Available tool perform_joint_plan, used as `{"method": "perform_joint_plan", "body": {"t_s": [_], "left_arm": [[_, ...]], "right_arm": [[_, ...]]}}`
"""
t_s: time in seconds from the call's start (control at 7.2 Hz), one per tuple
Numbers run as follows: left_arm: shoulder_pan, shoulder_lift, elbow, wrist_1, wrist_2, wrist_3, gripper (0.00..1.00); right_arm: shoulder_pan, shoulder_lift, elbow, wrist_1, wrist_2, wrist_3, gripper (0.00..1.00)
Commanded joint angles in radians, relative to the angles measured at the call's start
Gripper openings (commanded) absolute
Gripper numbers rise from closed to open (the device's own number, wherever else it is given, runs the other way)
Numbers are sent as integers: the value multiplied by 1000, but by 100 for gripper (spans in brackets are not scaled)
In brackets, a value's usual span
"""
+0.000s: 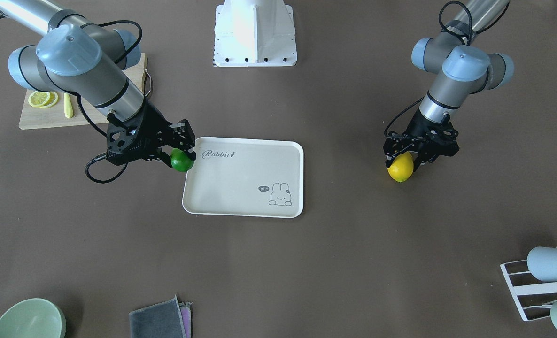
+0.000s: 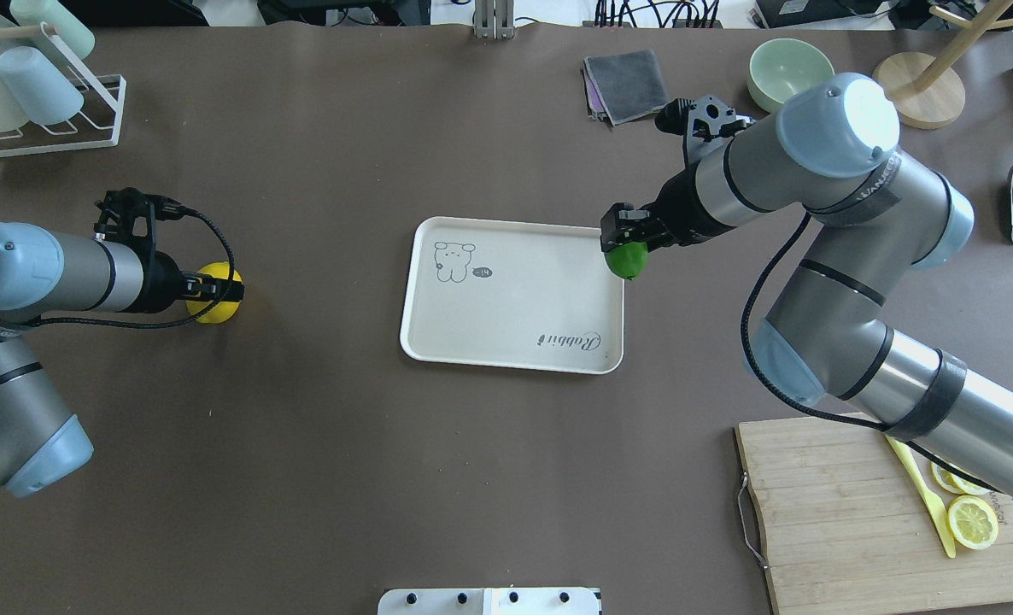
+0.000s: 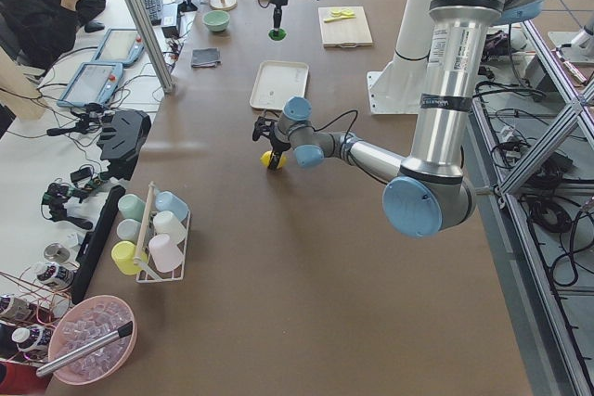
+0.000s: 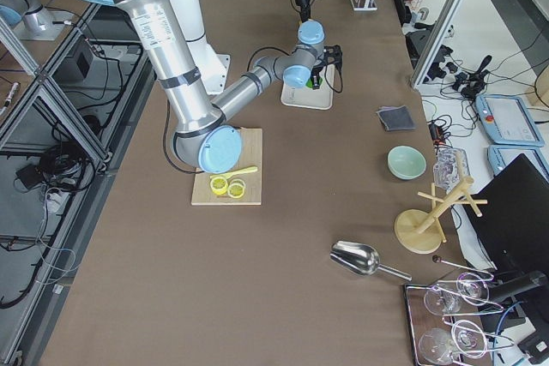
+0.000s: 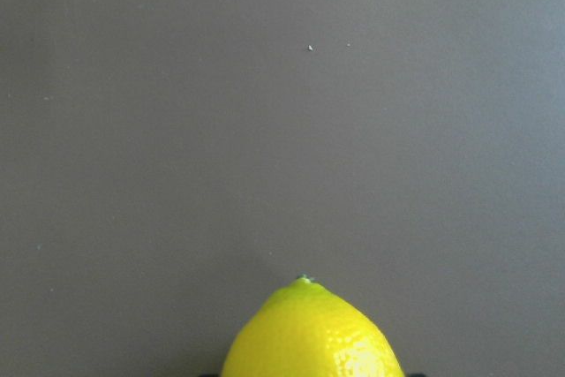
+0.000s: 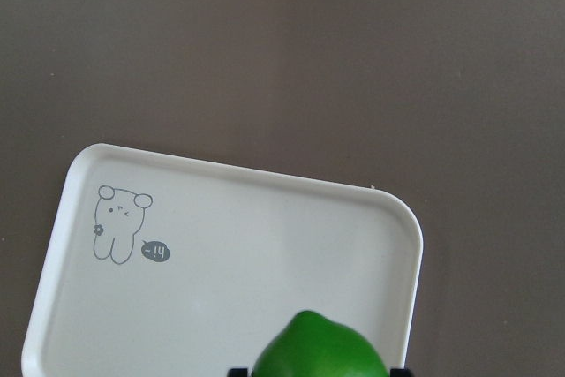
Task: Place all lemons on tray
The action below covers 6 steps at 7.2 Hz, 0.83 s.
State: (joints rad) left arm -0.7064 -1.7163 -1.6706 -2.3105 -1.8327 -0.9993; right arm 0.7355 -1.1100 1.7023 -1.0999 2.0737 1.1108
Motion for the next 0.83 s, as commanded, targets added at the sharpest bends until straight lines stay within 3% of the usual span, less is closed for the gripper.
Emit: {"method": "perform_joint_plan", "body": {"t_s": [0.0,0.28,0.56,0.69], "left_arm": [[-25,-38,-47,48,-80,-2,0],[-24,-210,-73,214,-80,-76,0],[-13,-308,-63,272,-77,-172,0],[46,-348,-54,302,-45,-221,0]], "right_arm": [[-68,12,-47,0,-56,3,0],[-122,54,-107,2,-125,4,0],[-123,65,-170,11,-142,1,0],[-122,82,-171,6,-142,6,10]]}}
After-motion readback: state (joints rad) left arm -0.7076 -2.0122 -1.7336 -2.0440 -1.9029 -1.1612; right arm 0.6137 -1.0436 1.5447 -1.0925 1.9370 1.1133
